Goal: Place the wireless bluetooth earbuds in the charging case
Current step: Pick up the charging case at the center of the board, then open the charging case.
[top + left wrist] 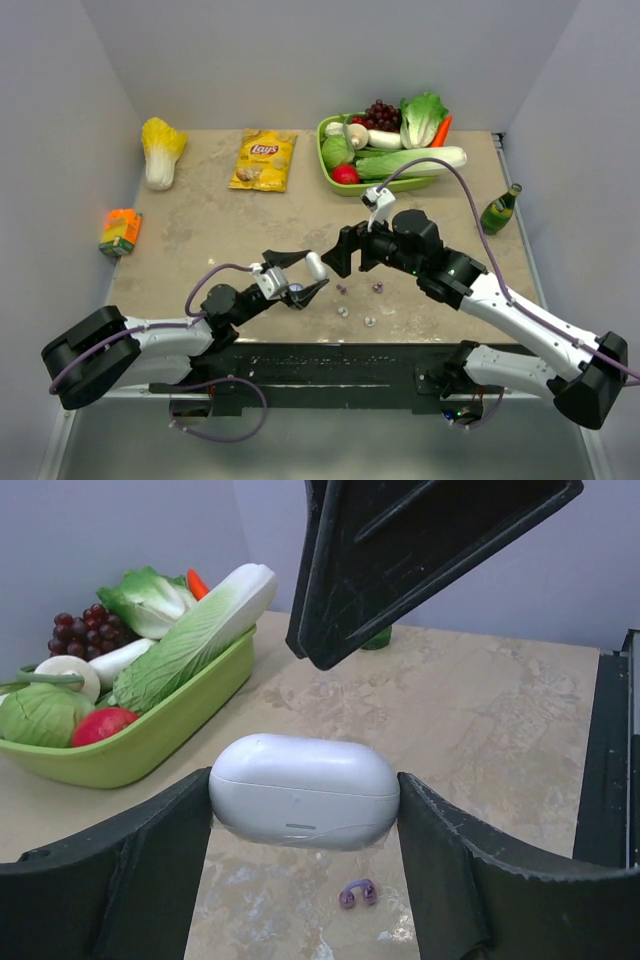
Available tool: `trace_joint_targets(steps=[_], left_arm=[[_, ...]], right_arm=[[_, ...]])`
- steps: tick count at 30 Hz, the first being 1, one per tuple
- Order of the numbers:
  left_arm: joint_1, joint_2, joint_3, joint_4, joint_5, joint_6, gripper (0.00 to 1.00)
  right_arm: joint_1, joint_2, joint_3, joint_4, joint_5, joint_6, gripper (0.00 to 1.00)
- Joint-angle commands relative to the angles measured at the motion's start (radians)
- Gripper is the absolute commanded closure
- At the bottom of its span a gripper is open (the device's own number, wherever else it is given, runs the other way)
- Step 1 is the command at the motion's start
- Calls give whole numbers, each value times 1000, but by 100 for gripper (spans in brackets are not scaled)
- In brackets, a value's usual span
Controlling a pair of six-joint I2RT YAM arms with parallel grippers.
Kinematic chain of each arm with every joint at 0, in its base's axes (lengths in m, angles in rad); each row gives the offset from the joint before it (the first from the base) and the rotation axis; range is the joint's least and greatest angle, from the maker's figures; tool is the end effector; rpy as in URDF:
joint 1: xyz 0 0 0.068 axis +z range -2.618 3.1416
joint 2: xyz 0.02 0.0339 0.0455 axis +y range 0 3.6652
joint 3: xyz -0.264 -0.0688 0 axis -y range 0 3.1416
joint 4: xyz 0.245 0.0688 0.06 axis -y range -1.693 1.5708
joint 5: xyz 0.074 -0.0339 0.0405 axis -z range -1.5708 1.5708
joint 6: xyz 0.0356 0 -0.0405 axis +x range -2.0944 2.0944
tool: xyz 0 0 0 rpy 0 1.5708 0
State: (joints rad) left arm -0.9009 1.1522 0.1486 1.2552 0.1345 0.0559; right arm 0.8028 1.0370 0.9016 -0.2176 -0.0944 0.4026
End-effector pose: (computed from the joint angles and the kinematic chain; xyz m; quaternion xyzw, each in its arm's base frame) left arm 0.1209 -0.1603 0.2075 0.3286 0.5183 -0.3609 0.7022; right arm 0.1638 0.1744 0.3293 -0.1893 0.7977 0.3558 0.4487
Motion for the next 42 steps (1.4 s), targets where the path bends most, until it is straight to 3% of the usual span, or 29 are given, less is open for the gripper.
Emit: trace_joint_targets(steps=[1,15,42], left_arm=[[-16,-9,14,138,-3,58,100],[-41,-49,17,92,-44,79,100],[-69,-77,5,64,-102,105,100]], right_arm=[[22,34,16,70,-67,7,6],[36,101,16,63,-42,5,8],[33,35,11,-23,150,28,10]])
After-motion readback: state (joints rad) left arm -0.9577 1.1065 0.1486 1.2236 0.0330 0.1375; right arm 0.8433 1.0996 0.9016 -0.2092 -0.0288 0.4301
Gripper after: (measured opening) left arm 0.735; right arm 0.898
